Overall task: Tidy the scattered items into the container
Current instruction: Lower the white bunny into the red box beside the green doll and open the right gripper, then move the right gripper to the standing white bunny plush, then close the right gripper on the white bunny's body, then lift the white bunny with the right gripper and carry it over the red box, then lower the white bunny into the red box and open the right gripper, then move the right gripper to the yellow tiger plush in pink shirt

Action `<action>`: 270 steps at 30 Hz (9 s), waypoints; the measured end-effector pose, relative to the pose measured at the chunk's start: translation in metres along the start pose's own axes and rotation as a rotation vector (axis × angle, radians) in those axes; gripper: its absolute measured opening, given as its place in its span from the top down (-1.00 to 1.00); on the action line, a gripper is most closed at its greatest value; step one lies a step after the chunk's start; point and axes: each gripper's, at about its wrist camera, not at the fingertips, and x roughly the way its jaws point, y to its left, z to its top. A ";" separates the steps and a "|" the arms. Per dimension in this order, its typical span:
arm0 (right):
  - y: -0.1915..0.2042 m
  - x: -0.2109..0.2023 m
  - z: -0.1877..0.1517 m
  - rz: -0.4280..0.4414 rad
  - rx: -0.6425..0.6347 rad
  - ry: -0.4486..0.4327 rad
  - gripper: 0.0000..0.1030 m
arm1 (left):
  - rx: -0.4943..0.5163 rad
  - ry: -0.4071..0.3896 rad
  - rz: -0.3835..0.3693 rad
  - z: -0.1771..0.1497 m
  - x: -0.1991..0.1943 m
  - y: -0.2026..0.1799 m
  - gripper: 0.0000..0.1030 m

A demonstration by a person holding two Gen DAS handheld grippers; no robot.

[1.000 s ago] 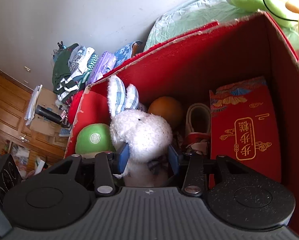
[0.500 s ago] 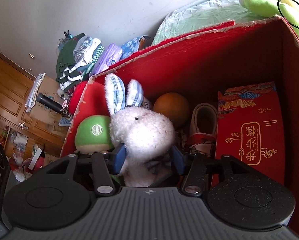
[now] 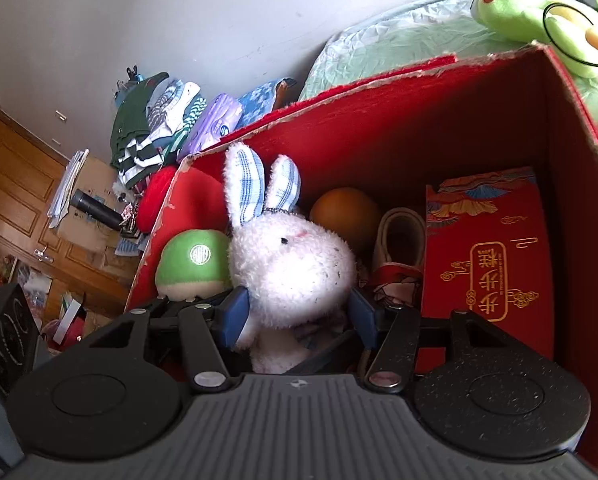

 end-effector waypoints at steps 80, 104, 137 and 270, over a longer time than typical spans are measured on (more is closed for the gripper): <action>-0.335 -0.128 0.047 0.114 0.424 -0.271 0.01 | 0.201 0.032 -0.181 0.102 0.145 -0.298 -0.64; -0.268 -0.229 -0.026 0.130 0.431 -0.413 0.08 | 0.245 -0.095 -0.322 0.068 0.016 -0.310 -0.41; -0.042 -0.124 -0.011 0.143 0.084 -0.383 0.06 | 0.060 -0.261 -0.146 0.044 -0.076 -0.094 -0.42; -0.240 -0.190 -0.023 -0.085 0.478 -0.377 -0.18 | 0.035 0.040 -0.070 0.116 0.071 -0.209 -0.71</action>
